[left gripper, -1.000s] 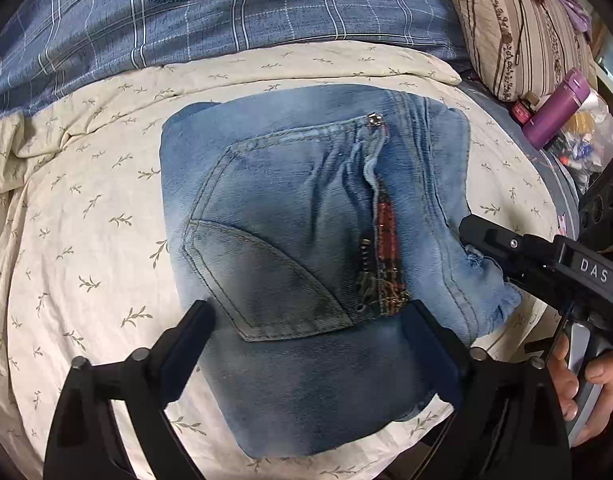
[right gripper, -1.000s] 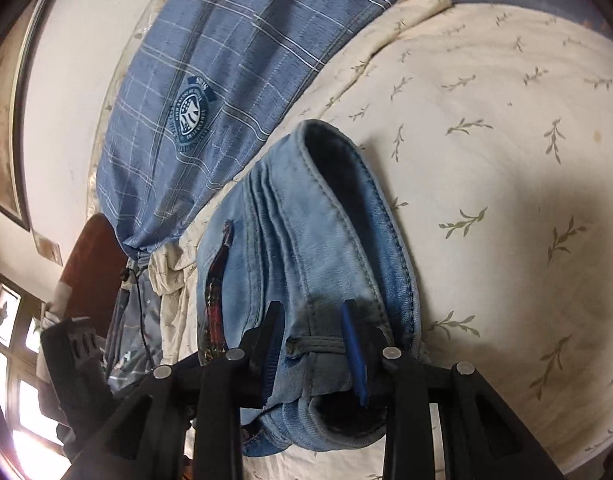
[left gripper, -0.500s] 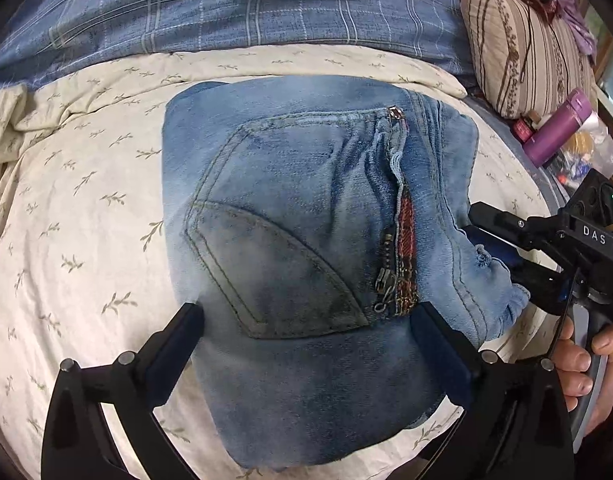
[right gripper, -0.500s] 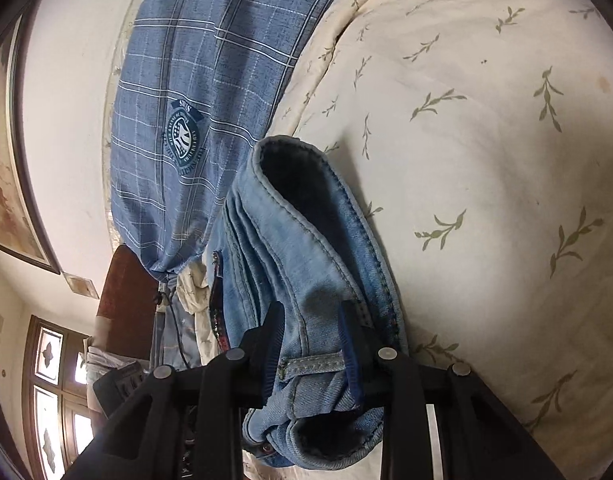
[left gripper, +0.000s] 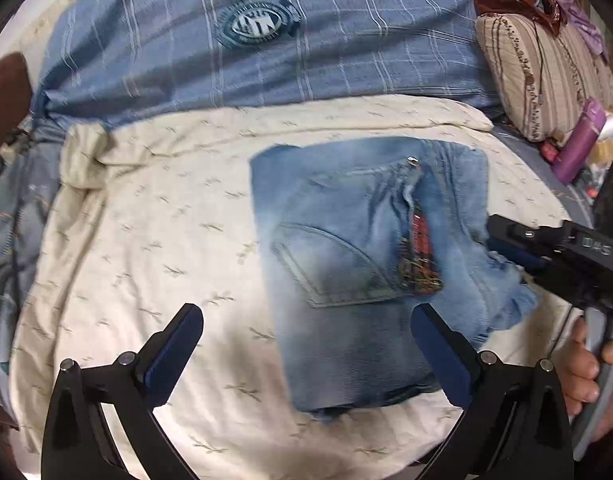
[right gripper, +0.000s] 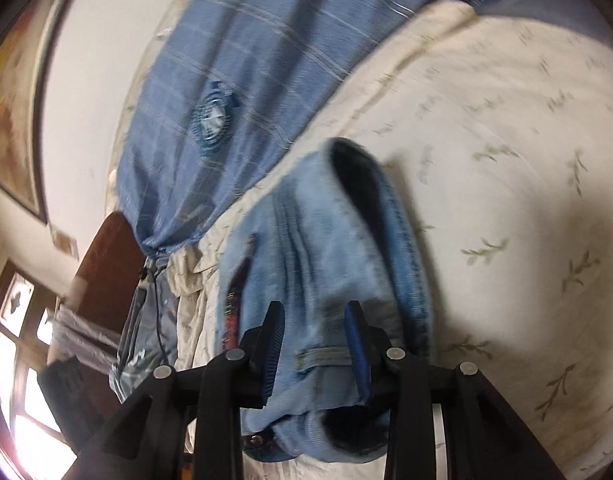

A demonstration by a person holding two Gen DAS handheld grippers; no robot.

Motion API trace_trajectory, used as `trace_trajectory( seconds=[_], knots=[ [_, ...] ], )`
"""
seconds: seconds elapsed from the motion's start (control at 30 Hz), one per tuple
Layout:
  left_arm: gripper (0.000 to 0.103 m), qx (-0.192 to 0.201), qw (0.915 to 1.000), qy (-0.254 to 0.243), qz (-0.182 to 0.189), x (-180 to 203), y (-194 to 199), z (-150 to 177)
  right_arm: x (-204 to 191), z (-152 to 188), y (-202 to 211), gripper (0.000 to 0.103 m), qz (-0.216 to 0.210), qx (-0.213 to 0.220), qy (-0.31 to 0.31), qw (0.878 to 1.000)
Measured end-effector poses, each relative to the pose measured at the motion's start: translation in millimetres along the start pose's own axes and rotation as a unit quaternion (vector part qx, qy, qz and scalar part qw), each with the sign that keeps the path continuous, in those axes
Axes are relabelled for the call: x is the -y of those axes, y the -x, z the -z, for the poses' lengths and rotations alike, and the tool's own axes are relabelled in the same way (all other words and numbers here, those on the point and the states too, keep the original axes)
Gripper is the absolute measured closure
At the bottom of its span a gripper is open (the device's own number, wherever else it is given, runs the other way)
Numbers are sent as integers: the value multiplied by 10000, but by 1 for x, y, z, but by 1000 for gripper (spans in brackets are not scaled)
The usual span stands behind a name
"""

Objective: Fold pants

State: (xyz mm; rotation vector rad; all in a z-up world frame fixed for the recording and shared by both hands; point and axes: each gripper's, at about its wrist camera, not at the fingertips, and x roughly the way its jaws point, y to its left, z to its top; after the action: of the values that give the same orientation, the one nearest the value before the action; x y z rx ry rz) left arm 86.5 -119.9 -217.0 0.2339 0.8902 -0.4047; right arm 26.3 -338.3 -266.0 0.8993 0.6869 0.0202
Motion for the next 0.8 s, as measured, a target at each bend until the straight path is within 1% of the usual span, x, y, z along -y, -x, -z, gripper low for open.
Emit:
trace_trajectory(
  seconds=[0.07, 0.23, 0.37, 0.63, 0.8],
  knots=[
    [0, 10, 9999, -78, -71, -1, -2, 0, -6, 2, 2, 69, -59, 54, 129, 9999],
    [0, -153, 9996, -137, -207, 2, -18, 2, -9, 3, -7, 68, 102, -82, 163, 9998],
    [0, -169, 9997, -111, -165, 1, -26, 4, 0, 3, -13, 69, 254, -158, 7, 9996],
    [0, -95, 9994, -233, -237, 7, -35, 1, 8, 0, -18, 69, 350, -189, -104, 9992],
    [0, -75, 9997, -164, -146, 5, -41, 3, 10, -2, -19, 69, 357, -218, -122, 9990]
  ],
)
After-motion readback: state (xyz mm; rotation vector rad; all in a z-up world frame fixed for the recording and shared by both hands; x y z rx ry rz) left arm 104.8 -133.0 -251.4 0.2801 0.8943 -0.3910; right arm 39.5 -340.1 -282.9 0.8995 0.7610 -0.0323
